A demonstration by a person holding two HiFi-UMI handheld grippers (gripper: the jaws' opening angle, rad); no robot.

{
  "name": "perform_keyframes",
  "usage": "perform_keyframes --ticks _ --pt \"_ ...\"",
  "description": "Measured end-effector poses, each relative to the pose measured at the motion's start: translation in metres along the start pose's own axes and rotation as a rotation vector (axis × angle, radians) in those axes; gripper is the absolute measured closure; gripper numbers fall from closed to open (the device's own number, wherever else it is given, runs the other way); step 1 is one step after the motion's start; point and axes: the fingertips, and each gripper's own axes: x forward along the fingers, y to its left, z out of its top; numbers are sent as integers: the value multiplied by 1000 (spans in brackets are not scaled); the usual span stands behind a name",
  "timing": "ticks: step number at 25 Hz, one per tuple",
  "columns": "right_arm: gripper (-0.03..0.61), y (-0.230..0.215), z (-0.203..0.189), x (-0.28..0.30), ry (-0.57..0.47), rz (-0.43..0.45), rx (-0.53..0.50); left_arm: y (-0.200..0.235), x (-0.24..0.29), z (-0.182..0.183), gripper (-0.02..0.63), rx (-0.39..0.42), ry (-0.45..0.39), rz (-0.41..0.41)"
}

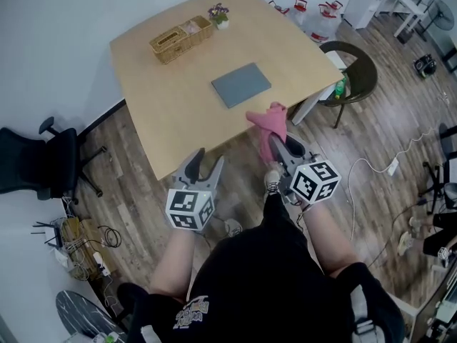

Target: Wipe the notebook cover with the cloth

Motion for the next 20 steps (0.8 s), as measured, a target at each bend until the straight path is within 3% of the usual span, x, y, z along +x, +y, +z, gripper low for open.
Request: perform_keyframes --ticks 20 --pt "509 -129 56 175 146 208 36 66 179 23 417 -116 80 227"
